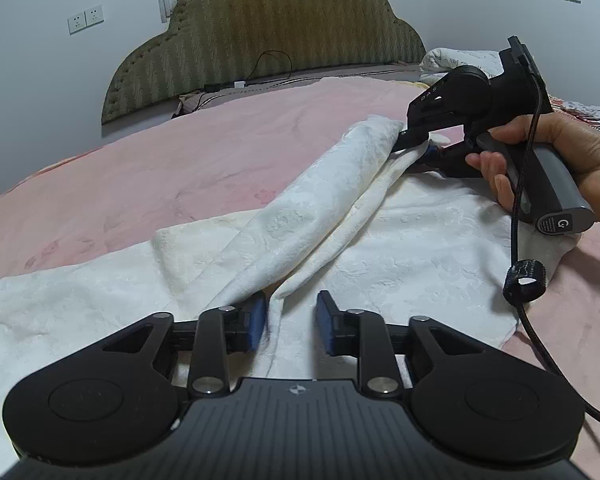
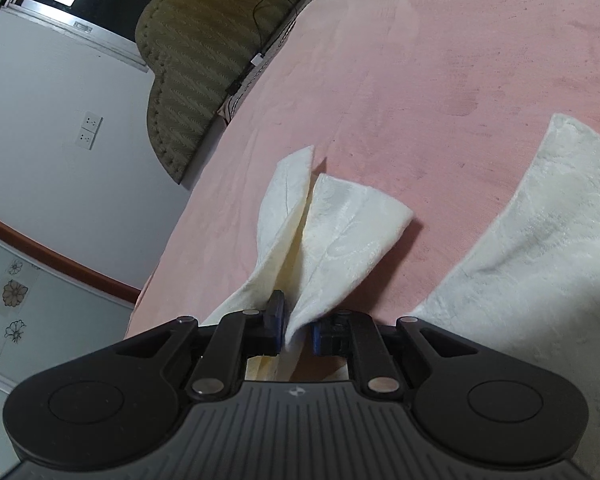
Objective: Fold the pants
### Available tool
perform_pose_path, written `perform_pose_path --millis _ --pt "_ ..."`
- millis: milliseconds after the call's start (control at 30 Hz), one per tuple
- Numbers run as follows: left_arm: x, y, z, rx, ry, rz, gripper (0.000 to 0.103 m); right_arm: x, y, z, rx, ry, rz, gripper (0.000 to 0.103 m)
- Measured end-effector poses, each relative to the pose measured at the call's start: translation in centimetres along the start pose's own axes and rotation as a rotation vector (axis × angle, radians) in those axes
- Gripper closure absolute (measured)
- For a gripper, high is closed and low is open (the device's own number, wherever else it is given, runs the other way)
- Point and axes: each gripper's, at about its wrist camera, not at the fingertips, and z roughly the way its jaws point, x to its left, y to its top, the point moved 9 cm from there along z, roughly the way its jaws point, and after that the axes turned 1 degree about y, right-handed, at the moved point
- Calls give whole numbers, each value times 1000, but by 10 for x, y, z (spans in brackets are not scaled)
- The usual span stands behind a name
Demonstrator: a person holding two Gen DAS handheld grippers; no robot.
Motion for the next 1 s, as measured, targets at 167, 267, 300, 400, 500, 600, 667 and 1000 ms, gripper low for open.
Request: perform_pose_path --millis 167,267,300,400,500,600,667,1000 --pt "-4 -1 -2 -4 -10 6 57 -4 1 -6 2 52 34 90" --pt "-2 0 -1 -2 -15 1 55 -6 1 -9 0 67 51 90" --pt "-1 1 0 -1 -16 -1 54 -6 0 -9 1 64 52 90" --pt "-1 3 4 5 -10 -2 54 -3 -2 -9 5 47 36 91" --pt "-1 8 6 1 31 39 80 5 -3 -6 5 20 -10 91" --pt "3 12 5 -7 69 47 98 11 -3 -8 -26 5 -75 91" --pt "3 14 0 -37 71 54 98 18 -3 -14 -65 0 -130 95" --pt "-6 35 -36 -162 -55 10 98 54 4 -85 -192 -6 -368 96"
